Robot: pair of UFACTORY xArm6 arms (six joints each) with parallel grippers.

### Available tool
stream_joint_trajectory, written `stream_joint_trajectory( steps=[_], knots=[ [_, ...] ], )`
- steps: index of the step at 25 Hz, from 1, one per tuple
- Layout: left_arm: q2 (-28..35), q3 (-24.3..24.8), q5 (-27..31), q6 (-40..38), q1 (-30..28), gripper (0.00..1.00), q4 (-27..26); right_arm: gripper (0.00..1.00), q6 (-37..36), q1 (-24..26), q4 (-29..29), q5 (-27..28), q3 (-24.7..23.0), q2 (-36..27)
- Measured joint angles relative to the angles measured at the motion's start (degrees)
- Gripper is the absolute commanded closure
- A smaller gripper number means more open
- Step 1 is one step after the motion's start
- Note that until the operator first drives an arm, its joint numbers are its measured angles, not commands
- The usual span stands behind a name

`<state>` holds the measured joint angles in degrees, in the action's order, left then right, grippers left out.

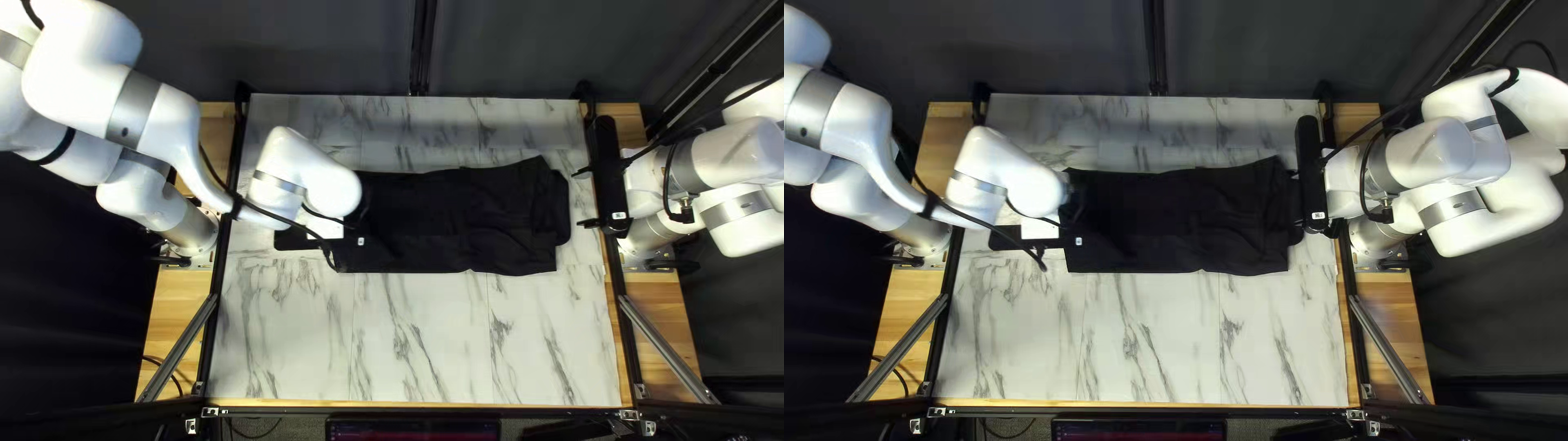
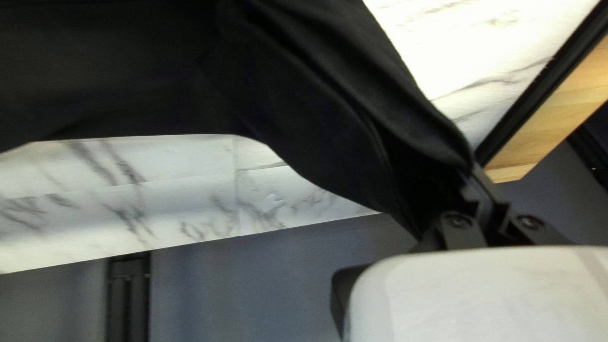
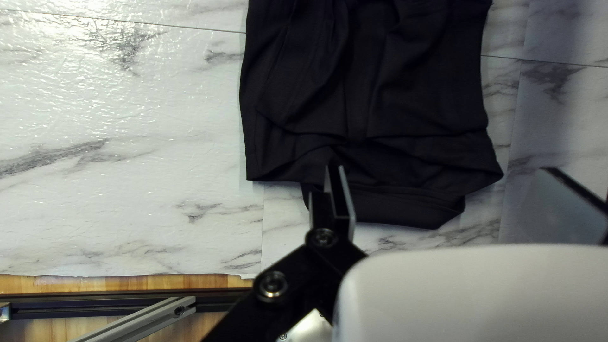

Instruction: Fold t-shirt

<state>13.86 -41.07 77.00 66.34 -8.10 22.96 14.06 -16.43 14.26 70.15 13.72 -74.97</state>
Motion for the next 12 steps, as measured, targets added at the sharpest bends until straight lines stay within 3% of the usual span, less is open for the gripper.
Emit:
stream_joint_trajectory(
  steps=[12],
  knots=[
    [-13.4,-10.1,-4.6,3.6,3.0,1.00,1.7,0.00,0.0,0.0,0.0,0.0,0.0,0.0]
  ],
)
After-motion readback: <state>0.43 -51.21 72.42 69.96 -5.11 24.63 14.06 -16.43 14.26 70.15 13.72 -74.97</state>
